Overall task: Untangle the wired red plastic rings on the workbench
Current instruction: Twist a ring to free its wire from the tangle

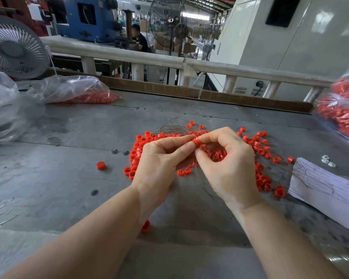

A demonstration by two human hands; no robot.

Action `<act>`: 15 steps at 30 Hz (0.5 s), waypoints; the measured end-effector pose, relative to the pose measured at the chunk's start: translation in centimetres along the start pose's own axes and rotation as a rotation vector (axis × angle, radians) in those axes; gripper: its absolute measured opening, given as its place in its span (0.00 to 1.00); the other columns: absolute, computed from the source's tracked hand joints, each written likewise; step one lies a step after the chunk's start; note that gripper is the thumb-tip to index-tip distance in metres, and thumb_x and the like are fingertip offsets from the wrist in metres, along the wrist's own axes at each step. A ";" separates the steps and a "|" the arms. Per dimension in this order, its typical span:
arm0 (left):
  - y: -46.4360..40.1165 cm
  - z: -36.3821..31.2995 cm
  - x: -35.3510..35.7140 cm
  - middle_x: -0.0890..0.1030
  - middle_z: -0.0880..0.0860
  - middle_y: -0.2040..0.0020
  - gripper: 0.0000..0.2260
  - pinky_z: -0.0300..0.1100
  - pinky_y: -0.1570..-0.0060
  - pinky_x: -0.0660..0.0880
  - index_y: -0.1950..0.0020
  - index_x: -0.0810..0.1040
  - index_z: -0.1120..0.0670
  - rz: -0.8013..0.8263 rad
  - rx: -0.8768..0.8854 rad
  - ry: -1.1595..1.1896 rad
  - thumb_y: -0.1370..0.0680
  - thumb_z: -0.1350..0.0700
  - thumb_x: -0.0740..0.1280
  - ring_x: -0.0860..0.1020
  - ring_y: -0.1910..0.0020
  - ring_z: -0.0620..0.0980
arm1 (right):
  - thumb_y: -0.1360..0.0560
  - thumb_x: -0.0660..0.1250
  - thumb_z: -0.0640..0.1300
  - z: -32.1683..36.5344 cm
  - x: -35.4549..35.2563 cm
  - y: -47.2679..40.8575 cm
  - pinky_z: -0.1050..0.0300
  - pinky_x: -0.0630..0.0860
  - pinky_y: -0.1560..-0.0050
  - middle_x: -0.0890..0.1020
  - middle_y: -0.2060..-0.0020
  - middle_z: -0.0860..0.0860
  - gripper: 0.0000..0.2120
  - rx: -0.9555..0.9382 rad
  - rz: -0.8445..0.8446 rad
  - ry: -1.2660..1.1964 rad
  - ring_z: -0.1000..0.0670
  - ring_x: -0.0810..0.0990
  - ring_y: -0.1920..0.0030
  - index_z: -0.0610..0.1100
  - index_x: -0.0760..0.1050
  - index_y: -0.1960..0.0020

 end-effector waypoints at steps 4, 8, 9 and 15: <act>0.0 0.1 -0.1 0.85 0.57 0.57 0.10 0.42 0.53 0.81 0.55 0.85 0.55 0.008 -0.016 -0.011 0.34 0.57 0.70 0.83 0.57 0.52 | 0.33 0.70 0.33 0.3 0.0 0.1 0.52 0.77 0.58 0.80 0.63 0.47 0.03 -0.096 0.004 0.099 0.47 0.79 0.62 0.37 0.79 0.60; 0.1 0.2 0.0 0.85 0.56 0.58 0.10 0.41 0.53 0.80 0.55 0.85 0.54 -0.013 -0.028 -0.026 0.34 0.57 0.70 0.83 0.57 0.51 | 0.33 0.70 0.34 0.5 0.0 0.2 0.47 0.78 0.59 0.80 0.63 0.45 0.02 -0.134 0.009 0.158 0.44 0.79 0.62 0.36 0.79 0.60; 0.1 0.2 -0.1 0.85 0.55 0.58 0.09 0.40 0.54 0.80 0.55 0.85 0.54 -0.013 -0.033 -0.025 0.34 0.57 0.70 0.83 0.57 0.51 | 0.32 0.70 0.35 0.6 0.0 0.2 0.47 0.78 0.59 0.80 0.63 0.45 0.02 -0.137 0.006 0.164 0.44 0.79 0.62 0.36 0.79 0.60; 0.3 0.0 0.3 0.85 0.55 0.58 0.12 0.42 0.51 0.80 0.56 0.85 0.53 0.024 -0.084 -0.057 0.24 0.66 0.64 0.84 0.57 0.50 | 0.32 0.69 0.35 0.2 -0.2 0.1 0.49 0.78 0.61 0.80 0.64 0.45 0.02 -0.129 -0.036 0.183 0.45 0.79 0.64 0.36 0.79 0.60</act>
Point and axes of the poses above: each hand's wrist, its own y-axis away from the middle knuckle, its own x-axis out of the palm, z = x × y, the point moved 4 cm from there along -y, towards the middle knuckle
